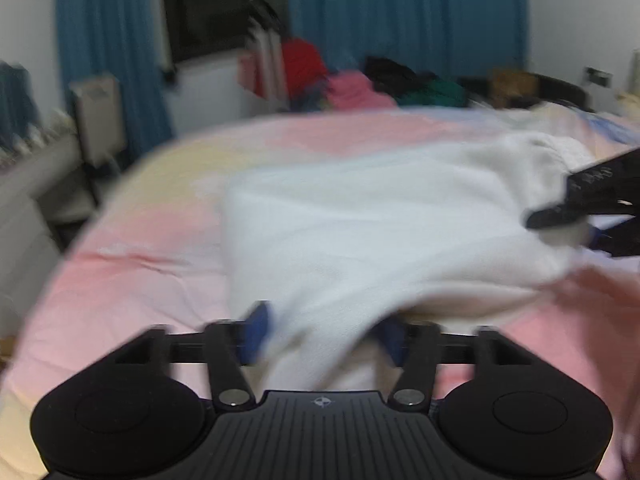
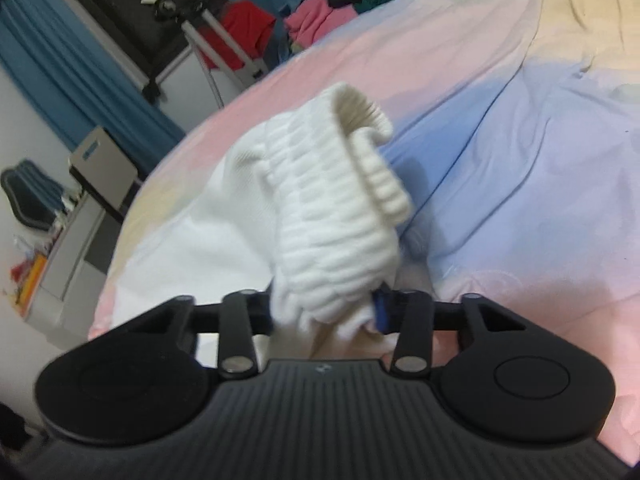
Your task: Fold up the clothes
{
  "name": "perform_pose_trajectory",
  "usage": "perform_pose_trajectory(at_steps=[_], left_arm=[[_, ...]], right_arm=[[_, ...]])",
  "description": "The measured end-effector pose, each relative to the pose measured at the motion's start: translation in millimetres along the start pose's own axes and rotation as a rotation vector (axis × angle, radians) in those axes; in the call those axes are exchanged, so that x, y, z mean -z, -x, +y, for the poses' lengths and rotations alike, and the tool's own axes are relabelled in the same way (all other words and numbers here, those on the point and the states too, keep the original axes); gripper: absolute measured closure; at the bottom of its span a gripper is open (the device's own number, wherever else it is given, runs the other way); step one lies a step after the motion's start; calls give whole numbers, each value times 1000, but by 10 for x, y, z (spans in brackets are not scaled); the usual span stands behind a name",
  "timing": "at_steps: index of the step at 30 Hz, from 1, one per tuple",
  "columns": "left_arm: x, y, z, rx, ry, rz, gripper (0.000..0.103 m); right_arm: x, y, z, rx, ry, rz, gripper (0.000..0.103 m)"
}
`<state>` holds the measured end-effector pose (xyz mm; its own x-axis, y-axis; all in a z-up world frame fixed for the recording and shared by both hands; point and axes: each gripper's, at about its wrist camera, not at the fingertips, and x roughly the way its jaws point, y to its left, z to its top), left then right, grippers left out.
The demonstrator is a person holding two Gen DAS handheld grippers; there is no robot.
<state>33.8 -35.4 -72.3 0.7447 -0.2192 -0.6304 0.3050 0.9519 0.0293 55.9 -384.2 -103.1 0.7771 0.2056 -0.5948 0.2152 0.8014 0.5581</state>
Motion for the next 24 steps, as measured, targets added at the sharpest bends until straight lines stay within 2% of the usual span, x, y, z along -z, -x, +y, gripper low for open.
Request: perform_pose_trajectory(at_steps=[2,4,6,8,10,14,16,19,24], left_arm=[[-39,109,135,119,90,12,13],[-53,228,327,245,195,3,8],[-50,307,535,316,332,-40,6],[-31,296,750,317,482,-72,6],[21,210,945,261,643,-89,6],[164,-179,1199,246,868,24,9],[206,-341,1212,257,904,84,9],[215,-487,1129,311,893,139,7],[208,-554,1054,296,854,139,8]], right_arm=[[-6,37,20,4,2,-14,64],[0,-5,132,21,36,-26,65],[-1,-12,201,35,61,-38,65],[-7,2,243,47,80,-49,65],[5,38,250,57,97,-59,65],[1,81,267,64,118,-75,65],[0,92,289,66,127,-83,65],[23,124,298,68,149,-93,65],[48,207,346,47,171,-134,66]])
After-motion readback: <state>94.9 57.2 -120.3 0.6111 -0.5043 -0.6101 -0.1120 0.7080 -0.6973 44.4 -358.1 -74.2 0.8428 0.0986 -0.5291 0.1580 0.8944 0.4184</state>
